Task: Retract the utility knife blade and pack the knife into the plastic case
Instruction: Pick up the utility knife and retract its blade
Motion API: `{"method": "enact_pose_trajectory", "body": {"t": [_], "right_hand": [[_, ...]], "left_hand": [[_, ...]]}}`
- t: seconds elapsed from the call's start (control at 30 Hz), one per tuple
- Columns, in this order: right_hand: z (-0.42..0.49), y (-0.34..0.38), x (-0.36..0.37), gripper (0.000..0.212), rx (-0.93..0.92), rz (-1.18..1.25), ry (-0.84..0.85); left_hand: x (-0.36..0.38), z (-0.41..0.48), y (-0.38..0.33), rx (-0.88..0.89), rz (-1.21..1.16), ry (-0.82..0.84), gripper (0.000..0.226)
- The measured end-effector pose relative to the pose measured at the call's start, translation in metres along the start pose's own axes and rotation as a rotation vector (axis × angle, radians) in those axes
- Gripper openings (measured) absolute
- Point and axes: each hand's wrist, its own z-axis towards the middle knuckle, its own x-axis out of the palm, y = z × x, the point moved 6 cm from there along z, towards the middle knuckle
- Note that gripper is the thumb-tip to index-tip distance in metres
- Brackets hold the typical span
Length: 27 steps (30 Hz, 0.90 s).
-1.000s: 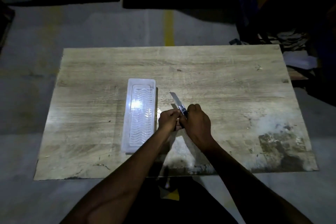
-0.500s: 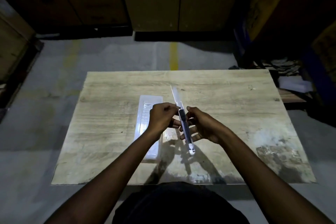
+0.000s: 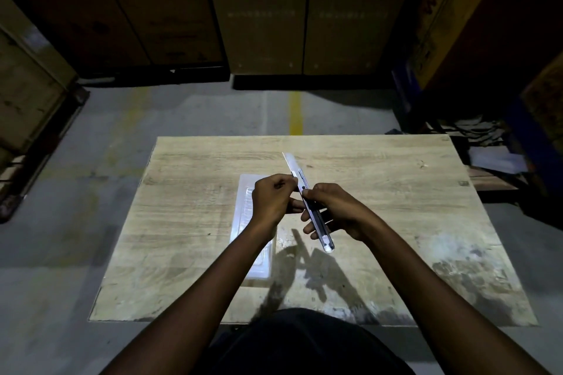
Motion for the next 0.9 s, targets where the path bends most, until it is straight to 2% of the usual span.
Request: {"method": "enact_pose_trajectory", "body": {"t": [0.33,0.53,0.73,0.9], "right_hand": [[-0.016,-0.03,0.012,0.021,0.016,0.085,0.048],[-0.016,-0.043,0.014,0.026,-0.024,0.264,0.007],[-0.011,-0.046,0.011,0.03,-0.066,0.316,-0.036],[-0.009,-0.038,0.004,0.006,-0.209,0.236,-0.259]], "left_hand": [[-0.013,0.006,0.0,0.001,-0.008,-0.11,0.013],[-0.003,0.003,0.001,0.029,0.001,-0.1,0.012],[0.004,0.002,0.003,0.03,-0.042,-0.099,0.011],[0.009,0.004,0.004,-0.024,-0.167,-0.086,0.019]]}}
